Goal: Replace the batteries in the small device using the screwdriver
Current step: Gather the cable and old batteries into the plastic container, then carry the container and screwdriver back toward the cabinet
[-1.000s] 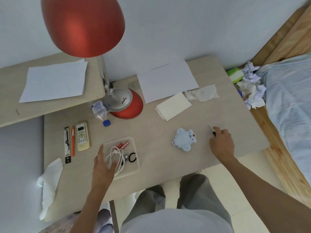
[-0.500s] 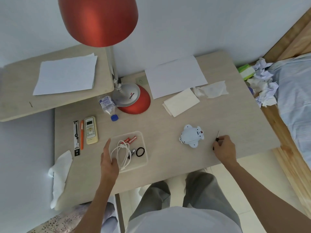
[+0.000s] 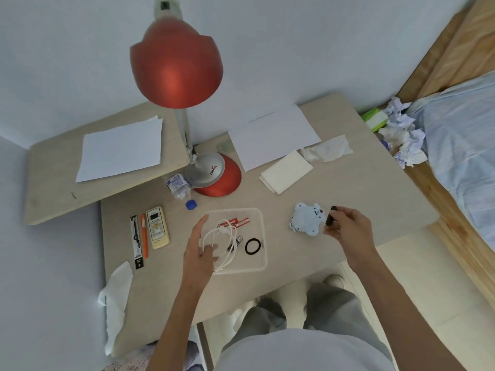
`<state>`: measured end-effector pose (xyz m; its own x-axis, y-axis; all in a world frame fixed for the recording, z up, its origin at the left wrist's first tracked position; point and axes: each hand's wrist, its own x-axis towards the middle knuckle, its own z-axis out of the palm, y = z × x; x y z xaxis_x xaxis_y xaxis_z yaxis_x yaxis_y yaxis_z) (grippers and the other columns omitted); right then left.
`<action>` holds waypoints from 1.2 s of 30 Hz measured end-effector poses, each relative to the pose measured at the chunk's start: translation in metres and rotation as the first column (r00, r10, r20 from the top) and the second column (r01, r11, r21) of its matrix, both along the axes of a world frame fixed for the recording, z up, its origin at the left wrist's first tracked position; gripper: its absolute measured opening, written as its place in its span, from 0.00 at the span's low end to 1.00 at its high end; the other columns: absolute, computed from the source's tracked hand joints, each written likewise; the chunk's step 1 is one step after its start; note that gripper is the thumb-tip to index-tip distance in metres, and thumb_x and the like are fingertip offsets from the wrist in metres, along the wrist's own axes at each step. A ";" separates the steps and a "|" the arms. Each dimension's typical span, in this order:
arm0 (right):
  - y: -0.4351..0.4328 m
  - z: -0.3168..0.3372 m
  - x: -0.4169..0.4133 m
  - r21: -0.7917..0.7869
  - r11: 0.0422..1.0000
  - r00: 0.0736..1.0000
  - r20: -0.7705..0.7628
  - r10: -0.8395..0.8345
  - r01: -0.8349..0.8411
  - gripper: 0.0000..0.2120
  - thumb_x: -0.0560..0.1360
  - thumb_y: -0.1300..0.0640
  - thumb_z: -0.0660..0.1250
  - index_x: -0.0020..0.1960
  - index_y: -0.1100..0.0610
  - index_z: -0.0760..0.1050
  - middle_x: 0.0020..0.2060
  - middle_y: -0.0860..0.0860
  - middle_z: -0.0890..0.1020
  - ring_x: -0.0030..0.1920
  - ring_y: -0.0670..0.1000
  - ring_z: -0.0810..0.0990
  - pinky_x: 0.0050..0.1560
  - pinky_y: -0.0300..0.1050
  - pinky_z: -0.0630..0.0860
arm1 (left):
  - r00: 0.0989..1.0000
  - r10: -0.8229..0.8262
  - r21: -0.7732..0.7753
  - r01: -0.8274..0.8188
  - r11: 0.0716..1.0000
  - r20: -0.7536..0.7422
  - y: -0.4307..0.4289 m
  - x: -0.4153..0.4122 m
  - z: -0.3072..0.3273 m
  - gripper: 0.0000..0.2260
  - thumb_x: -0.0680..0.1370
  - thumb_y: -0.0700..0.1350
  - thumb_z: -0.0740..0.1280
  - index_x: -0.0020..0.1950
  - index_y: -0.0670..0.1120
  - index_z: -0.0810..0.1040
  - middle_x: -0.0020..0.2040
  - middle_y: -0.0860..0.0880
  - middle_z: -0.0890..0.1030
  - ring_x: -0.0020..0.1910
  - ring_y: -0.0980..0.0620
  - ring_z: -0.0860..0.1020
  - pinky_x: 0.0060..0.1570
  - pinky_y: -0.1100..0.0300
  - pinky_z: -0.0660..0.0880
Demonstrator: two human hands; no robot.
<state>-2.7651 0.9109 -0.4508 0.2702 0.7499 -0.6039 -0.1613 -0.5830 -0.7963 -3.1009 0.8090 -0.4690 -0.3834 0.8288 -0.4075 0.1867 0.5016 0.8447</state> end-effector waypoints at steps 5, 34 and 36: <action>-0.012 0.046 -0.009 0.045 0.999 0.977 -0.214 0.010 0.000 0.08 0.81 0.65 0.69 0.60 0.65 0.81 0.43 0.59 0.83 0.39 0.56 0.81 0.59 0.61 0.82 | 0.990 -0.063 0.042 0.058 0.997 0.123 0.015 0.028 0.050 0.36 0.82 0.33 0.63 0.77 0.70 0.69 0.72 0.51 0.75 0.64 0.45 0.82 0.49 0.56 0.86; -0.189 0.203 0.360 0.372 0.749 0.834 -0.302 -0.462 0.549 0.09 0.82 0.68 0.65 0.60 0.68 0.80 0.40 0.58 0.81 0.41 0.58 0.78 0.42 0.49 0.81 | 0.657 -0.732 0.342 0.656 0.673 0.181 0.055 0.491 0.189 0.18 0.85 0.51 0.69 0.72 0.71 0.76 0.67 0.51 0.84 0.56 0.43 0.87 0.53 0.41 0.86; -0.217 0.203 0.387 0.384 0.686 0.786 -0.301 -0.539 0.618 0.09 0.82 0.68 0.65 0.60 0.68 0.80 0.41 0.59 0.81 0.40 0.58 0.78 0.42 0.50 0.80 | 0.563 -0.812 0.373 0.727 0.576 0.155 0.049 0.538 0.188 0.20 0.86 0.49 0.69 0.74 0.69 0.75 0.70 0.53 0.82 0.53 0.53 0.88 0.45 0.55 0.86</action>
